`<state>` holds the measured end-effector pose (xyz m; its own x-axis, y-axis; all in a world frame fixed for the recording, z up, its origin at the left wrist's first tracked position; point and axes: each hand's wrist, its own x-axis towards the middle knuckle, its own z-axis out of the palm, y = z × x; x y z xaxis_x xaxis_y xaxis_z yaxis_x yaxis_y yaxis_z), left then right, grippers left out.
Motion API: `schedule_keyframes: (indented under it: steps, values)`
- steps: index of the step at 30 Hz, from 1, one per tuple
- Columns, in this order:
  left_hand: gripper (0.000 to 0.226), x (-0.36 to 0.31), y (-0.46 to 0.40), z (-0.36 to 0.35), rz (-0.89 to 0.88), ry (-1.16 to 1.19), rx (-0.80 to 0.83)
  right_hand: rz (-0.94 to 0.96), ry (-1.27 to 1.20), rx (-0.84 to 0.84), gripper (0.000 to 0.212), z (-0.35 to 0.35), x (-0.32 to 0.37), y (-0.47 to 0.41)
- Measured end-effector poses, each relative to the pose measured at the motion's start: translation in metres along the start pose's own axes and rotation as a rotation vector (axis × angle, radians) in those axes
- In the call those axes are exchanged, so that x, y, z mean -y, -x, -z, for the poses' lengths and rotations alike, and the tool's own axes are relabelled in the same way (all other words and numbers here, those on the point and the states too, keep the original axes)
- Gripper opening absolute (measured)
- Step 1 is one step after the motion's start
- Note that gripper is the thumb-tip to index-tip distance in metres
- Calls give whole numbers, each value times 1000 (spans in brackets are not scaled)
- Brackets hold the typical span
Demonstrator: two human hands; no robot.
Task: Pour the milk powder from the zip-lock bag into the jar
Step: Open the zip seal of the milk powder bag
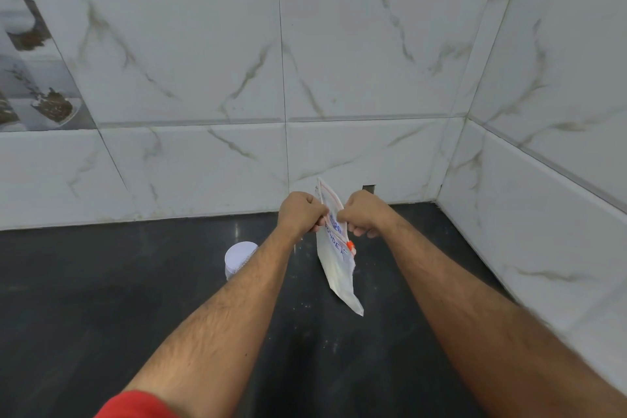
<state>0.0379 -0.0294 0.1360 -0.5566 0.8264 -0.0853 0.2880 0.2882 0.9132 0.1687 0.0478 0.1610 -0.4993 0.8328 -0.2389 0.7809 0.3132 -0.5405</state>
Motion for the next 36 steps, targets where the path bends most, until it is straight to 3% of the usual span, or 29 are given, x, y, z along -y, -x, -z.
schedule_keyframes:
  steps: [5,11,16,20,23,26,29,32,36]
  values:
    - [21,-2,0,6,10,-46,-15,-44,-79,29,11,5,-5,-3]
    - [14,-9,-3,23,8,-269,-190,-128,90,-236,12,24,-23,-5]
    - [10,-13,-6,21,-25,-268,-257,-101,-181,-207,14,36,-31,-22]
    - [13,-16,-8,17,-78,-202,-377,-47,-293,-433,22,40,-32,-27]
    - [15,-16,-9,9,-63,-224,-376,-55,-240,-320,22,33,-38,-27]
    - [15,-25,-14,0,-131,-182,-378,-1,-306,-366,20,37,-38,-32]
    - [16,-32,-20,-6,-173,-199,-334,23,-308,-282,19,42,-44,-35]
    - [18,-40,-25,-12,-217,-155,-318,75,-339,-453,31,52,-47,-45]
    - [20,-46,-33,-27,-249,-176,-301,58,-223,-345,32,58,-55,-52]
